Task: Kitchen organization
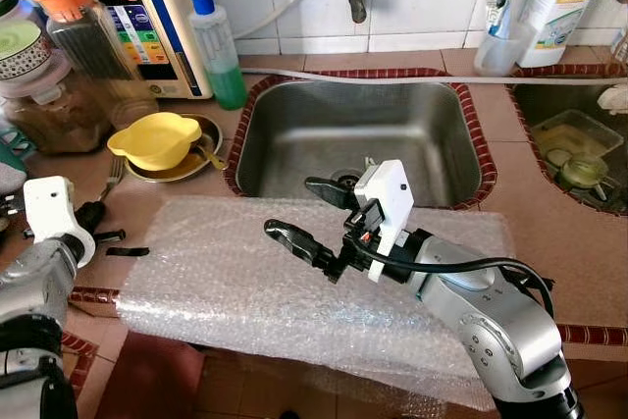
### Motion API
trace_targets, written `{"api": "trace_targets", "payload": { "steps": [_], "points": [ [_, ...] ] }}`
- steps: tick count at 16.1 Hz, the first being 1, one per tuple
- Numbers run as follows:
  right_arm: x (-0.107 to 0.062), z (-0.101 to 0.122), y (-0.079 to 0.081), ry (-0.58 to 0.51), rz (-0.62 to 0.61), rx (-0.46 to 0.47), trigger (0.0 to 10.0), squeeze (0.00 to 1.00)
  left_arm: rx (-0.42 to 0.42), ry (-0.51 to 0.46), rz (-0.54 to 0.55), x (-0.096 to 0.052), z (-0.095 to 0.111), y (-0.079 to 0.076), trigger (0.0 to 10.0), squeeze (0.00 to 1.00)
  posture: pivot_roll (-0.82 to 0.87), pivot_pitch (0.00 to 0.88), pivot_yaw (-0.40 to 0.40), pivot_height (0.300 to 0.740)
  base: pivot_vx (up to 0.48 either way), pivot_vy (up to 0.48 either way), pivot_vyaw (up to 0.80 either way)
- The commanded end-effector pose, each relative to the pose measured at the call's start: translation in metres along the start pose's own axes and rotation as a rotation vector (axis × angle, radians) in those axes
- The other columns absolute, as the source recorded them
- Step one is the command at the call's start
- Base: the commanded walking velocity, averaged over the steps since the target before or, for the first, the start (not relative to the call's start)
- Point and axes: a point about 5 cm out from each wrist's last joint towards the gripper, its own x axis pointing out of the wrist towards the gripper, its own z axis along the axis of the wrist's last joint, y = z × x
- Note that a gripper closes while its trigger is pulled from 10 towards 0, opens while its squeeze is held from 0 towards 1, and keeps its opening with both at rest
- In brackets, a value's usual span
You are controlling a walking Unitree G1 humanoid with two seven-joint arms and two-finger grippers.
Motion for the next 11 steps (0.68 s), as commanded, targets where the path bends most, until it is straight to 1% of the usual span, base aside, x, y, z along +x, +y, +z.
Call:
{"api": "trace_targets", "payload": {
  "steps": [1,5,7,8,9,11],
  "points": [
    [0.002,0.004,0.0,-0.011,0.015,-0.012,10.0,0.45,-0.007,0.091,0.038,-0.006,-0.026,0.005,0.0,0.0,-0.22,0.138,0.112,0.74,0.0,0.0,0.0],
    [0.003,0.004,-0.003,-0.013,0.015,-0.019,10.0,0.45,0.004,0.015,0.134,-0.01,-0.018,0.015,0.0,0.0,-0.21,0.134,0.111,0.74,0.0,0.0,0.0],
    [0.004,0.003,-0.003,-0.015,0.017,-0.021,10.0,0.45,0.006,-0.009,0.157,-0.012,-0.016,0.017,0.0,0.0,-0.21,0.129,0.108,0.74,0.0,0.0,0.0],
    [0.004,0.003,-0.003,-0.014,0.019,-0.023,10.0,0.45,0.008,-0.037,0.165,-0.013,-0.012,0.018,0.0,0.0,-0.21,0.129,0.108,0.74,0.0,0.0,0.0],
    [0.004,0.003,-0.004,-0.014,0.02,-0.024,10.0,0.45,0.005,-0.064,0.167,-0.013,-0.008,0.016,0.0,0.0,-0.21,0.127,0.106,0.74,0.0,0.0,0.0],
    [0.004,0.003,-0.006,-0.014,0.013,-0.029,10.0,0.45,-0.014,-0.162,0.144,-0.013,0.008,0.008,0.0,0.0,-0.21,0.126,0.105,0.74,0.0,0.0,0.0]
  ]
}}
